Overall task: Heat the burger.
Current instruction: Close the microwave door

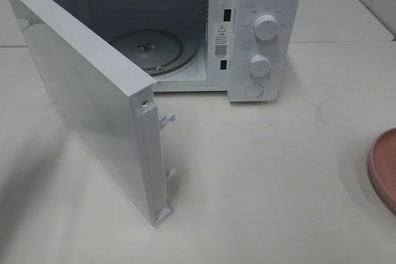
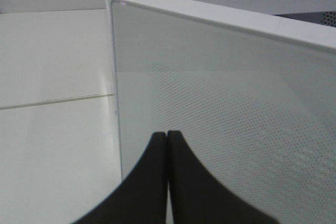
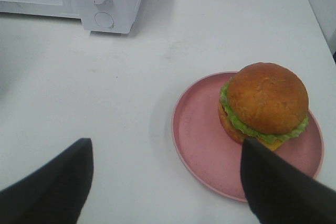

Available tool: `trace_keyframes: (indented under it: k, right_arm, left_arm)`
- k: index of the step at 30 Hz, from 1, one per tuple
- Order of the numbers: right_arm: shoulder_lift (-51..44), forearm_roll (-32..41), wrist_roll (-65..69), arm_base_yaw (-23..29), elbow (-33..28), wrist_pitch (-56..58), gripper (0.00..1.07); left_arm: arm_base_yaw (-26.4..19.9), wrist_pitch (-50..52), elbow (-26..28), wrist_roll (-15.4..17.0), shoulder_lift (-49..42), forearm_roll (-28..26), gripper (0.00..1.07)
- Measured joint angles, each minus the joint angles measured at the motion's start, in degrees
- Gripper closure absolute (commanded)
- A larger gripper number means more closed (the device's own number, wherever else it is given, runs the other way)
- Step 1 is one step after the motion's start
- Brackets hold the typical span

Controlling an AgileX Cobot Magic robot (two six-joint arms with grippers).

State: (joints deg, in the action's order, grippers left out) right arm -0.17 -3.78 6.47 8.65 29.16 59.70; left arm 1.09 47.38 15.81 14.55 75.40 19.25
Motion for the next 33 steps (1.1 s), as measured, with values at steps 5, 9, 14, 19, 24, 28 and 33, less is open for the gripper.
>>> trace_keyframes:
  k: [5,9,14,19,24,28,33]
  right_arm:
    - [0.0,0.0,0.0,0.0,0.0,0.0,0.32]
    - [0.0,0.0,0.0,0.0,0.0,0.0,0.32]
    - [0.0,0.0,0.0,0.0,0.0,0.0,0.32]
    - [0.0,0.0,0.0,0.0,0.0,0.0,0.32]
    - [0.0,0.0,0.0,0.0,0.0,0.0,0.32]
    - [0.0,0.0,0.0,0.0,0.0,0.0,0.32]
    - [0.0,0.0,0.0,0.0,0.0,0.0,0.32]
  left_arm:
    - [2.1,5.0,0.2,0.0,5.4,0.0,1.07]
    - [8.3,5.7,1.7,-3.6,9.5,-2.6,1.07]
    - [13.3,5.8,3.2,-5.8,11.9,-9.2,1.07]
    - [17.7,5.6,5.3,-6.6,14.0,-13.5,1.07]
    - [22.1,5.7,8.1,-6.9,16.2,-16.2,1.07]
    - [24.5,5.7,9.6,-7.2,17.8,-18.5,1.07]
    - [28.5,5.6,12.5,-10.5,20.2,-23.8,1.07]
